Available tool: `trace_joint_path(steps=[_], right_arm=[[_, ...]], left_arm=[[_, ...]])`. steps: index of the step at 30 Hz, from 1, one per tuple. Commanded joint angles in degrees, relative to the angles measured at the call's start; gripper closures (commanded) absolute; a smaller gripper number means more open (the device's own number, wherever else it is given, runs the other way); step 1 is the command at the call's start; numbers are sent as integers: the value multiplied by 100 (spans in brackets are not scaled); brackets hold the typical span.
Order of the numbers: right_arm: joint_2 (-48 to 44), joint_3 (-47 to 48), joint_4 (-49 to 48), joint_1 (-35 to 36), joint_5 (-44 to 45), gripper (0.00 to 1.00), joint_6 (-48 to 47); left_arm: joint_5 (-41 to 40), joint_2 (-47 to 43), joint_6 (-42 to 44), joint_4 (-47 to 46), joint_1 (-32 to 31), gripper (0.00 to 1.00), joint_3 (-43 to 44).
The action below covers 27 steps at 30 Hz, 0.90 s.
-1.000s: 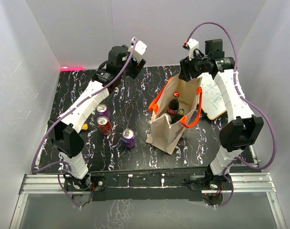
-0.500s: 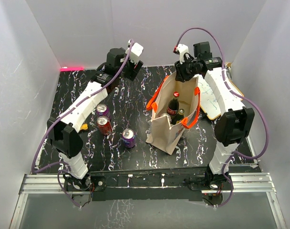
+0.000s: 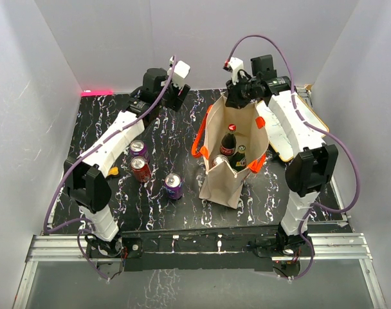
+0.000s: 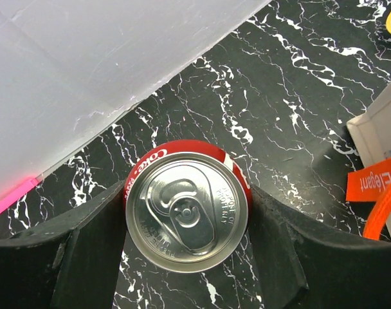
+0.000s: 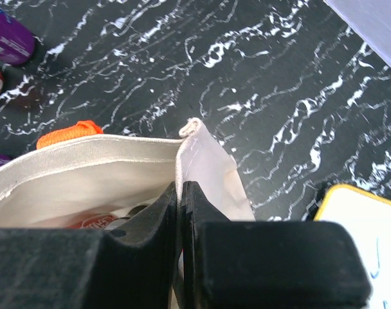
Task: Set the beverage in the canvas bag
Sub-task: Move the canvas bag to the center of the board.
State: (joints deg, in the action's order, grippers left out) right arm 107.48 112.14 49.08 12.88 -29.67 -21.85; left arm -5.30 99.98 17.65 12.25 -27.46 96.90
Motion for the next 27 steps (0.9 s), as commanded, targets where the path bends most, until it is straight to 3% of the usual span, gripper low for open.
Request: trace_joint_path(steps=[1,18,27], right_arm=[[176,526,-609,255,-618,92,277],[1127,1577,-974,1021,-395,91,674],[722,1435,-972,1014,124,42,416]], left_arm=[[-22,-528,-51,-636,91,100,43],[-31,-702,-324,-671,538,100,-303],[137,-484,-331,-613,547,100,-14]])
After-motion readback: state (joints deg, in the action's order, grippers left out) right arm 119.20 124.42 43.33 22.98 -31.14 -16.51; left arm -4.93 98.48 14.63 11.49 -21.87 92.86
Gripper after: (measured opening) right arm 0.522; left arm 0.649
